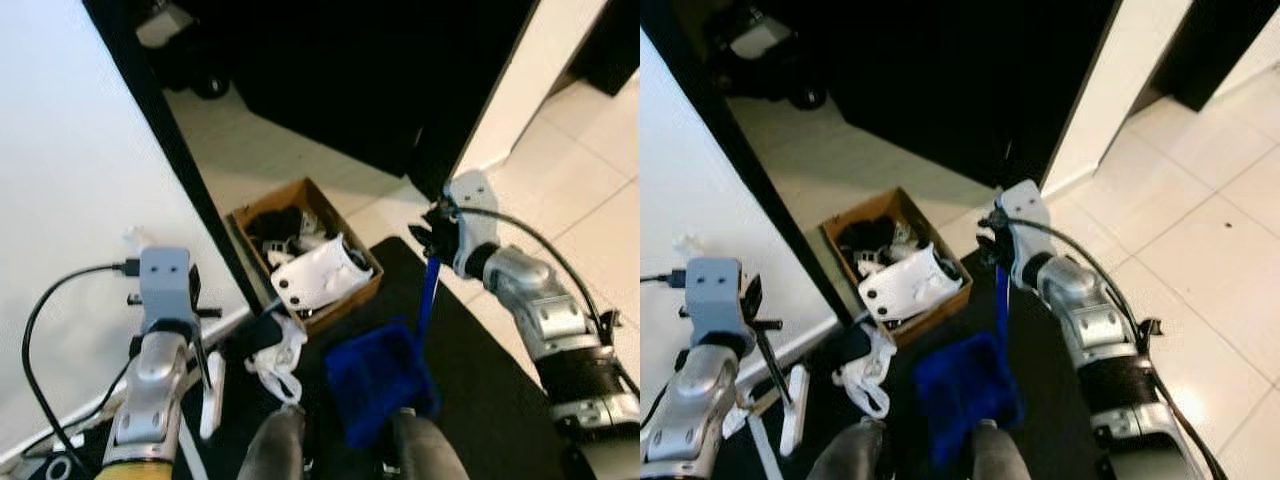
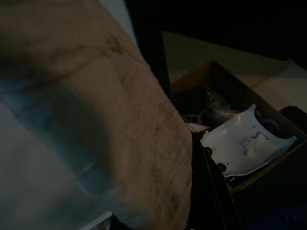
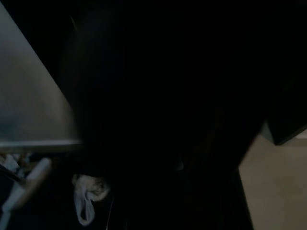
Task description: Sweep floor
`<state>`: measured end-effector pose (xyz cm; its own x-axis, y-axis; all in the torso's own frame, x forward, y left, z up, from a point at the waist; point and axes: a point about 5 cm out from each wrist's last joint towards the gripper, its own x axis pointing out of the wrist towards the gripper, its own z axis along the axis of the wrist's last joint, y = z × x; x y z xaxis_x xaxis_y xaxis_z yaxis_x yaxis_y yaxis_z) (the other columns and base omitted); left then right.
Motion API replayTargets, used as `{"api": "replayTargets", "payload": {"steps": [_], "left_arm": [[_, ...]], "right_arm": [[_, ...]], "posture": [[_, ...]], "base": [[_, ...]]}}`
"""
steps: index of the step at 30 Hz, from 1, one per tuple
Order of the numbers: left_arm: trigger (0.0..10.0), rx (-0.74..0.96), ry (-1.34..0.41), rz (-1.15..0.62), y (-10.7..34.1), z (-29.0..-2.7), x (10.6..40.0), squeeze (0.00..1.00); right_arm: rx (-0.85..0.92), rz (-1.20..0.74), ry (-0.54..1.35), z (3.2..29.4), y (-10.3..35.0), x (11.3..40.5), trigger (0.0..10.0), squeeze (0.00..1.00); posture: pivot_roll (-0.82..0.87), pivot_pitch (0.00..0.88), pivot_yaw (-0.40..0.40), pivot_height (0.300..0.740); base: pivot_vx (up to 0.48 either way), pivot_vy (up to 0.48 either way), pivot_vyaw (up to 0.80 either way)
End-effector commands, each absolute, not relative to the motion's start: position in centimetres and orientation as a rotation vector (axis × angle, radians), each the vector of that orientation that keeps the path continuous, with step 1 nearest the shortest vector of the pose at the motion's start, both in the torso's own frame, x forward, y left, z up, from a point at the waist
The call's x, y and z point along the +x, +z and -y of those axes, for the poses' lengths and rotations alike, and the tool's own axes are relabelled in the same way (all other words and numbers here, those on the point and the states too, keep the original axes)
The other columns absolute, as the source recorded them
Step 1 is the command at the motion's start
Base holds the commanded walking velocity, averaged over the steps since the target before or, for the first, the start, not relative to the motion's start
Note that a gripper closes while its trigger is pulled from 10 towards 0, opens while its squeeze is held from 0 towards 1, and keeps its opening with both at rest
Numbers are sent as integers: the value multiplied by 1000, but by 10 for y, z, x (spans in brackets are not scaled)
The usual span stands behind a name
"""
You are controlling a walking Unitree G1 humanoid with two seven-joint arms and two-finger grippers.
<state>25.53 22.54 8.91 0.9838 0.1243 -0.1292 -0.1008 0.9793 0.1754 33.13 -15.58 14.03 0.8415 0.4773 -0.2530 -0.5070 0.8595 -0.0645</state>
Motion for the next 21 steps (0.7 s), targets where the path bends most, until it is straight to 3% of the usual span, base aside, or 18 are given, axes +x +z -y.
{"api": "replayTargets", "payload": {"steps": [1,6,13,16,21], "left_arm": [[10000,200,110,-139,89,-226,254,0],[10000,216,87,-146,88,-227,255,0],[10000,213,98,-143,89,-227,256,0],[10000,213,95,-144,89,-226,256,0],[10000,208,96,-143,88,-224,257,0]], "right_arm": [[-10,-363,525,155,123,319,10000,0],[108,-535,585,141,113,291,10000,0],[190,-634,572,142,118,285,10000,0],[117,-584,561,144,122,288,10000,0],[-32,-276,463,148,140,308,10000,0]], "posture": [[45,174,15,740],[33,178,17,740],[34,179,14,740],[31,177,12,740],[35,173,13,740]], "base": [[0,0,0],[0,0,0],[0,0,0],[0,0,0],[0,0,0]]}}
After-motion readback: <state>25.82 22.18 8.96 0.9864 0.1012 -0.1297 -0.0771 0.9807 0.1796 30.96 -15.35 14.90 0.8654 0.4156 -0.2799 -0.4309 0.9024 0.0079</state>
